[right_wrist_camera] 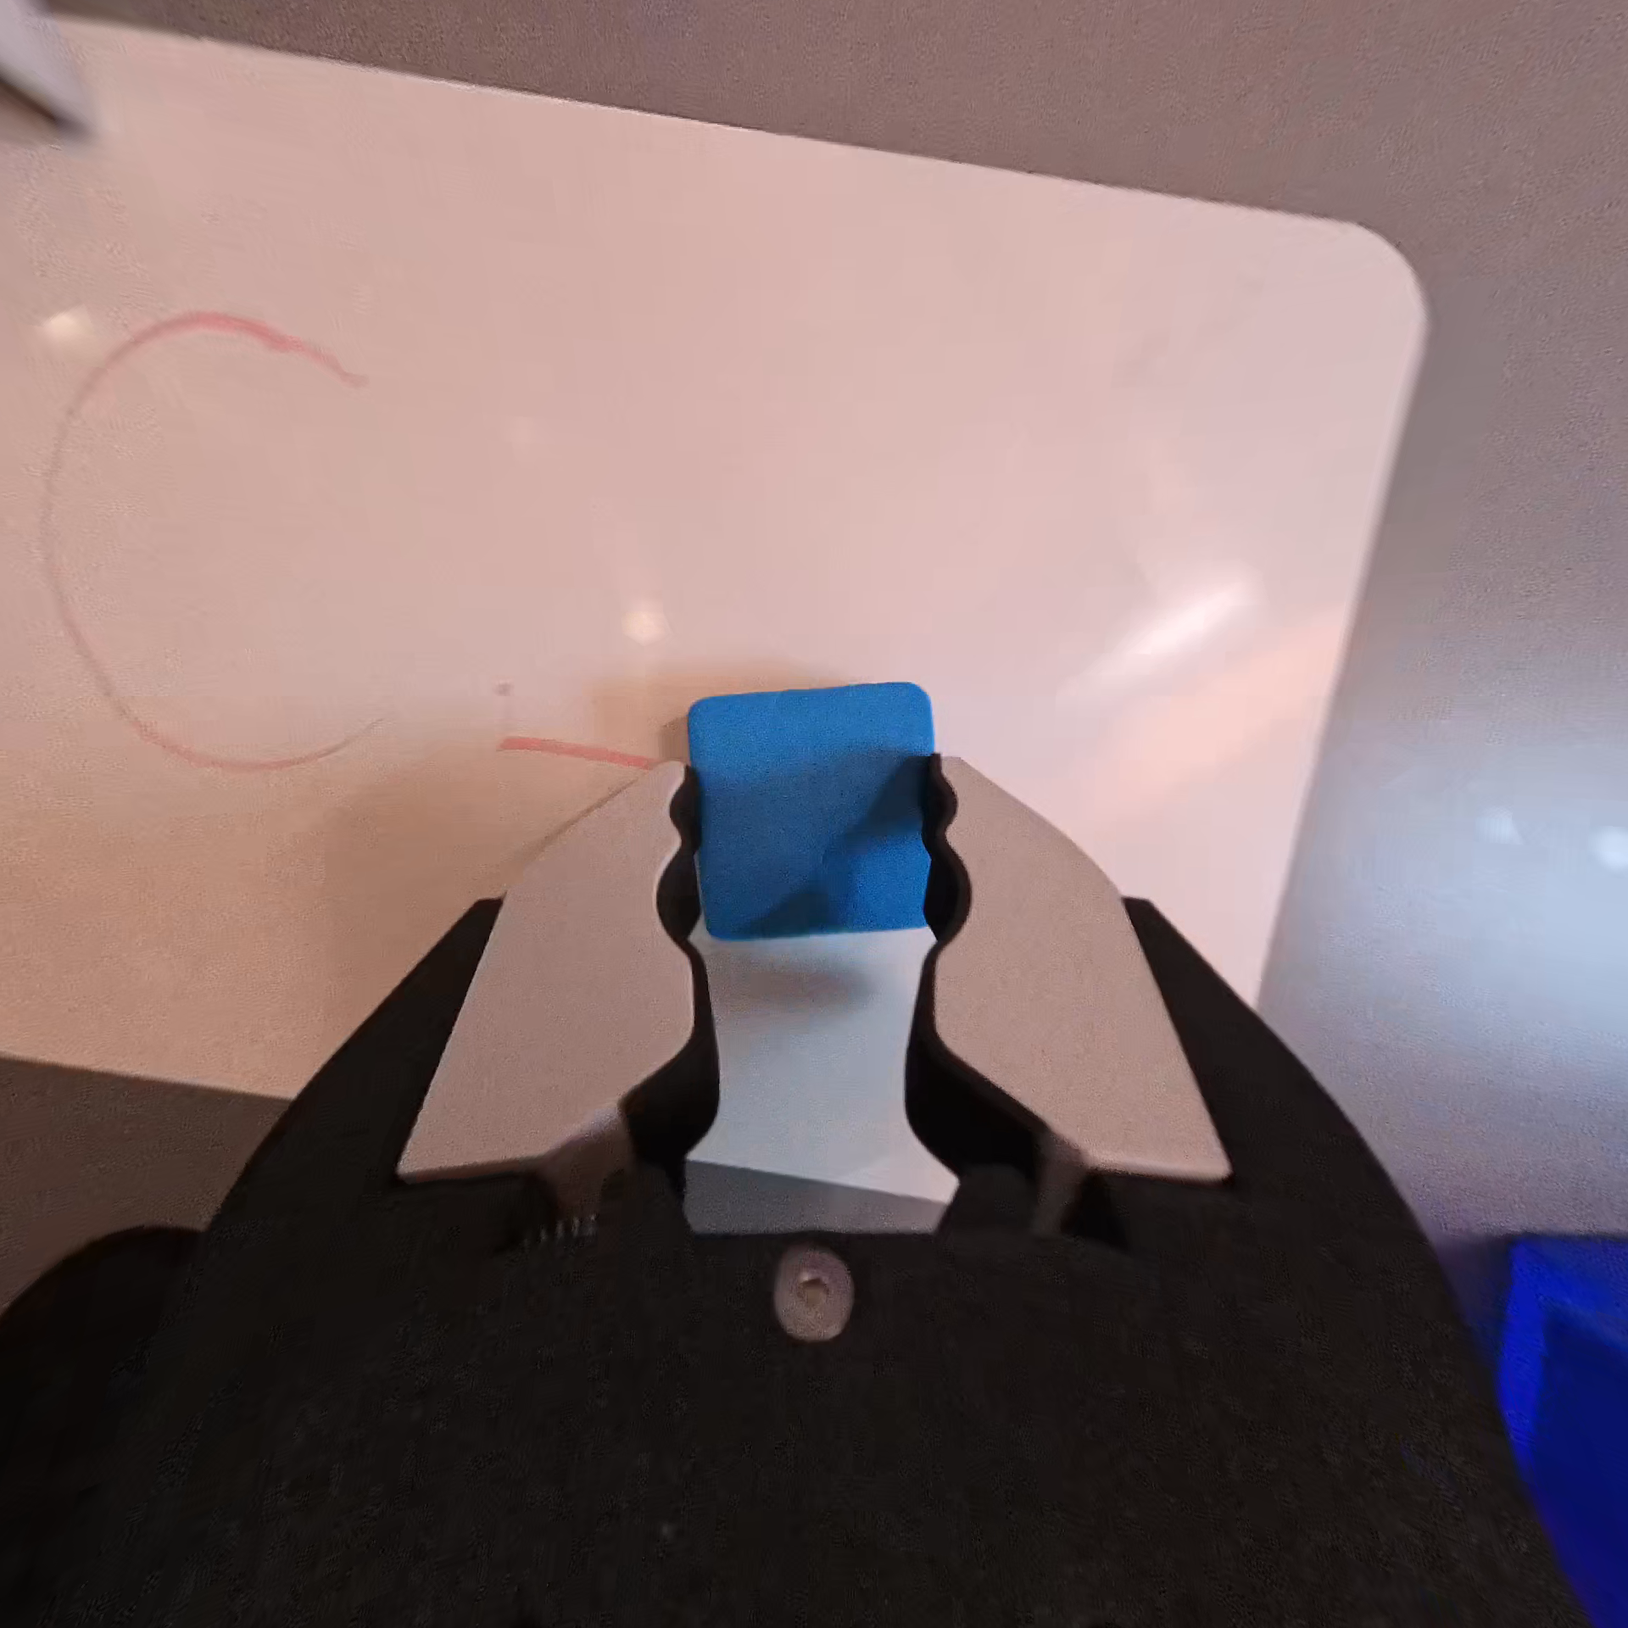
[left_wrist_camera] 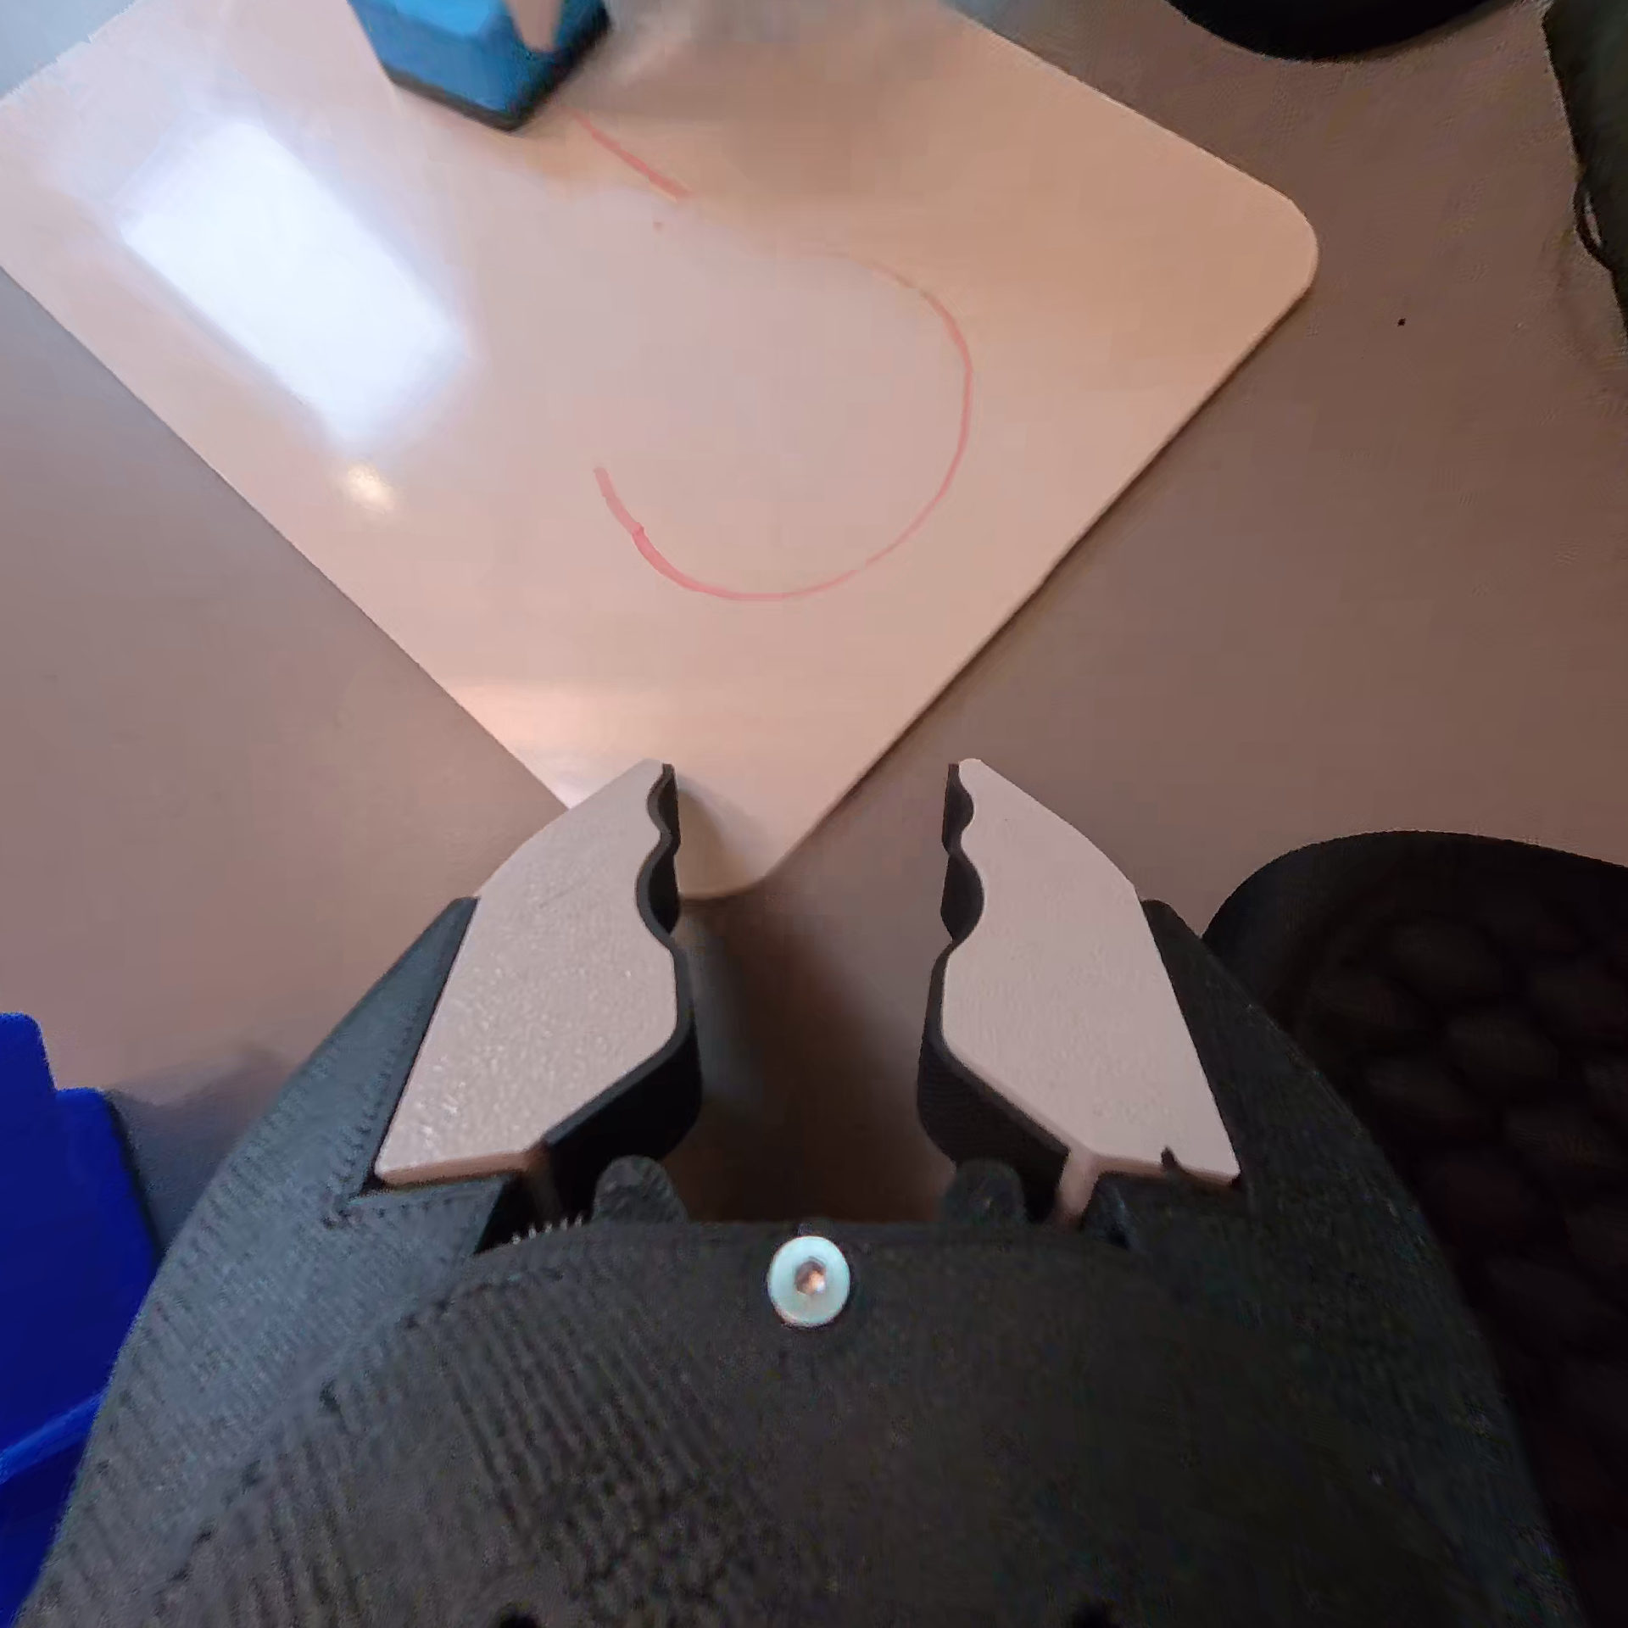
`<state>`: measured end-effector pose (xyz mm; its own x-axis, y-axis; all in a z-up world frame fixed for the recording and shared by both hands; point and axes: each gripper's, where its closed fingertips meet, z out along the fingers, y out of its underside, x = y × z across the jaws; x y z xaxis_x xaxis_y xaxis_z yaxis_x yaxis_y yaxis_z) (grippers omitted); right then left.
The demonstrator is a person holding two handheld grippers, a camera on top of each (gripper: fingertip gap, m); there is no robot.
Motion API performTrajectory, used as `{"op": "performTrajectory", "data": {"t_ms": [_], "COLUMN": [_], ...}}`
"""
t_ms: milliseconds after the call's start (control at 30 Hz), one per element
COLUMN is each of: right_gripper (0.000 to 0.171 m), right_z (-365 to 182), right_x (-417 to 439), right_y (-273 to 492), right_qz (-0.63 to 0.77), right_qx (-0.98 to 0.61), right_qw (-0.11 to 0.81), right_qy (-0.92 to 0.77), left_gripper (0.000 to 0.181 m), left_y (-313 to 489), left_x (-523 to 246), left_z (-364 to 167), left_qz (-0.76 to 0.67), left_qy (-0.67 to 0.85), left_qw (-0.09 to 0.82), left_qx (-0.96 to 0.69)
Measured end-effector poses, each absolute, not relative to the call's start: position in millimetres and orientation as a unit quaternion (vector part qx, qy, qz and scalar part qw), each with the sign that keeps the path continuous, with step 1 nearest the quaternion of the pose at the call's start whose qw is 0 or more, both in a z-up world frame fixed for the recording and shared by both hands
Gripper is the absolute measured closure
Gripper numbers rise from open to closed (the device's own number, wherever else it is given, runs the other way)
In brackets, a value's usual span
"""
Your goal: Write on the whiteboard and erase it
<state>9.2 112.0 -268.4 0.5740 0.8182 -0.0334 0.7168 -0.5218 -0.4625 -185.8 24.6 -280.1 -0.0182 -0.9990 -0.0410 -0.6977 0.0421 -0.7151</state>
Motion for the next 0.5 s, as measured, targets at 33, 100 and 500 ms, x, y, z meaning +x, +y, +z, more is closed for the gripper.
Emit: {"op": "performTrajectory", "data": {"t_ms": [33,100,500], "right_gripper": [0.122,0.122,0.122], "right_z": [-268,-268,-268], "right_x": [19,2,13], "right_y": [122,109,114], "right_qz": [0.122,0.134,0.133], "right_qx": [-0.874,-0.863,-0.878], "right_qw": [0.206,0.205,0.207], "right_qy": [-0.423,-0.442,-0.41], "left_gripper": [0.123,0.122,0.123], "left_y": [25,26,24], "left_x": [-186,-185,-183], "left_z": [-280,-280,-280], "left_qz": [-0.264,-0.264,-0.262], "left_qy": [0.662,0.66,0.661], "left_qw": [0.286,0.288,0.288], "left_qx": [-0.64,-0.642,-0.641]}}
